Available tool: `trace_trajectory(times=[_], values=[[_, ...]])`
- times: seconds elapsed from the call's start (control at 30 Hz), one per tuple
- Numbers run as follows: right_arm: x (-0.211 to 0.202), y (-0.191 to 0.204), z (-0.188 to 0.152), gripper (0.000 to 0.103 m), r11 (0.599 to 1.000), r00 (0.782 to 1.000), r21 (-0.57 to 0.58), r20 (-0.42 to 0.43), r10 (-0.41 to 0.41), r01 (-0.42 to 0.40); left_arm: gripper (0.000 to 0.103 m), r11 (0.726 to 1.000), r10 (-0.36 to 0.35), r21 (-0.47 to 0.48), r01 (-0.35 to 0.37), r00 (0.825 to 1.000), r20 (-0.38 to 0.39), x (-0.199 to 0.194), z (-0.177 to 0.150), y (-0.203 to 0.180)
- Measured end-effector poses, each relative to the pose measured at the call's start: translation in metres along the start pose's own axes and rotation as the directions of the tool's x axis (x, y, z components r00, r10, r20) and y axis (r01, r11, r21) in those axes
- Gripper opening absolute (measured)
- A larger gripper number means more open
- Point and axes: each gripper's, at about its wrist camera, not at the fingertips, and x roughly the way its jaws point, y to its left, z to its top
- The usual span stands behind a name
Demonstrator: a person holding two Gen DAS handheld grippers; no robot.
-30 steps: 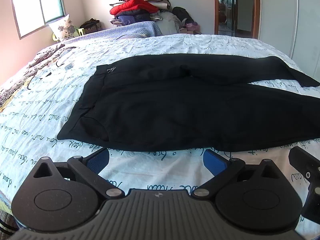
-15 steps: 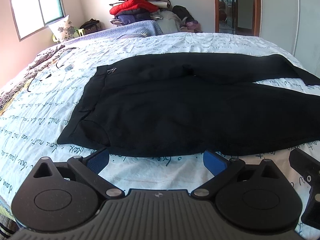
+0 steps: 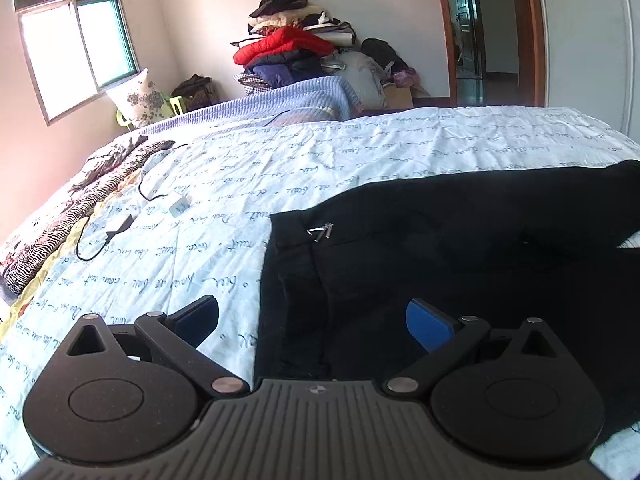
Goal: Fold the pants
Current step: 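Move both grippers to the waistband corners and close them on the trousers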
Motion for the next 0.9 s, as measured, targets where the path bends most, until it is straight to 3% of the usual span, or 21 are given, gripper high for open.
trace_trajectory(times=[0.13,0.23,0.4,0.47,0.57,0.6,0.7,0.73,0.87,0.9], values=[[0.057,-0.005,0.019,0.103,0.986,0.987,-0.036,-0.031,0.159,-0.160,0.101,0.993,-0.011,0.115,0.007,0.999,0.035,0.044,0.016,0.018],[0.098,-0.011,0.027,0.103,0.960,0.962,-0.062,-0.028,0.272,-0.273,0.101,0.973,-0.167,0.168,0.159,0.985,0.032,0.080,0.026,0.035],[0.177,-0.030,0.042,0.103,0.888,0.887,-0.043,-0.083,0.454,-0.458,0.100,0.922,-0.337,0.214,0.323,0.941,0.031,0.144,0.043,0.062],[0.213,-0.036,0.046,0.103,0.869,0.860,-0.012,-0.148,0.488,-0.495,0.100,0.895,-0.400,0.213,0.391,0.916,0.000,0.173,0.050,0.072],[0.264,-0.046,0.049,0.102,0.853,0.820,0.039,-0.257,0.512,-0.520,0.097,0.880,-0.434,0.204,0.429,0.901,-0.025,0.211,0.060,0.082],[0.278,-0.049,0.049,0.101,0.838,0.795,0.057,-0.289,0.534,-0.542,0.097,0.863,-0.467,0.204,0.462,0.884,-0.025,0.220,0.062,0.085],[0.312,-0.057,0.048,0.099,0.813,0.749,0.092,-0.342,0.568,-0.575,0.098,0.814,-0.544,0.207,0.543,0.837,-0.058,0.244,0.066,0.089],[0.320,-0.060,0.048,0.098,0.790,0.716,0.122,-0.355,0.601,-0.601,0.098,0.795,-0.566,0.211,0.568,0.821,-0.079,0.252,0.068,0.088],[0.344,-0.063,0.048,0.098,0.734,0.639,0.164,-0.392,0.662,-0.659,0.098,0.741,-0.619,0.210,0.637,0.770,-0.154,0.279,0.070,0.087],[0.348,-0.061,0.048,0.096,0.732,0.630,0.157,-0.411,0.659,-0.663,0.098,0.733,-0.630,0.200,0.651,0.759,-0.163,0.284,0.070,0.088]])
